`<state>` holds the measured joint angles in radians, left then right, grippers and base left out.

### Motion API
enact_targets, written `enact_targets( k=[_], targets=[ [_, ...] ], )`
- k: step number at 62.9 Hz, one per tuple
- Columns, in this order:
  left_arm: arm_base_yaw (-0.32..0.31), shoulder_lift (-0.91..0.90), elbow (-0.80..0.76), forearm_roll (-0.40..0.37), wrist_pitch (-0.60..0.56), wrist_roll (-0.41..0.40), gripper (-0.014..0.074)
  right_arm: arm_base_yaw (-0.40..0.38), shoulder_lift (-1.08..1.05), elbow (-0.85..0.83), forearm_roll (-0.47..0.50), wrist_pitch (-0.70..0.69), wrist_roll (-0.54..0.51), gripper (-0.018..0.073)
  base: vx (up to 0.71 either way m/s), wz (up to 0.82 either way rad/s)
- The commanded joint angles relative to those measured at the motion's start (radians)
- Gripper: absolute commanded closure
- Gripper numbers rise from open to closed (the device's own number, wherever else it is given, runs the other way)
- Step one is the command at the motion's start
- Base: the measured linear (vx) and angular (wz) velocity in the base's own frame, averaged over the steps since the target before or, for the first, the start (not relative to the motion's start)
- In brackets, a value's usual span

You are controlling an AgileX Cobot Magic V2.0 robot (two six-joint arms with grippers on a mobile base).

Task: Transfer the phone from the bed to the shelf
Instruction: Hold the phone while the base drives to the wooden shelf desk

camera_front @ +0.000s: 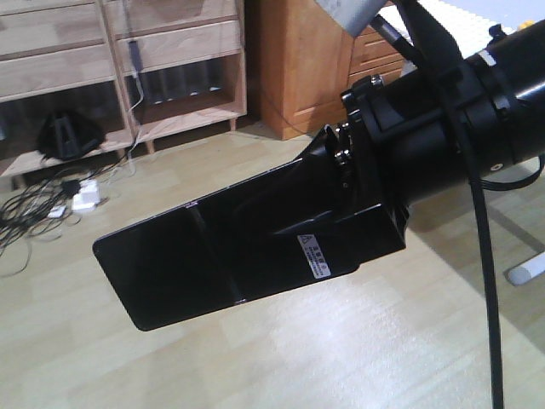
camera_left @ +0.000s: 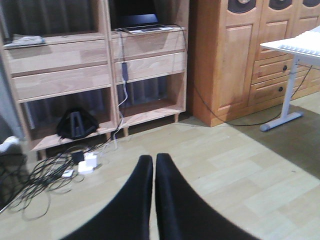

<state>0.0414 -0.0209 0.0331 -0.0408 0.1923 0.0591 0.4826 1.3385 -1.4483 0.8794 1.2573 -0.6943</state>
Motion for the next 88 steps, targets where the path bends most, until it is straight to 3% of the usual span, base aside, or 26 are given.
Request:
enact_targets(
  k=[1,88],
  targets=[
    [0.001,-0.006,0.006,-0.009,-0.075,0.0,0.0595,-0.001,-0.03,-0.026,0.074,0.028,0.002,0.0561,0.45,-0.2],
    [0.001,-0.006,0.006,-0.009,-0.075,0.0,0.0595,-0.001,-0.03,-0.026,0.073,0.028,0.002,0.0561,0.48,-0.07]
  ],
)
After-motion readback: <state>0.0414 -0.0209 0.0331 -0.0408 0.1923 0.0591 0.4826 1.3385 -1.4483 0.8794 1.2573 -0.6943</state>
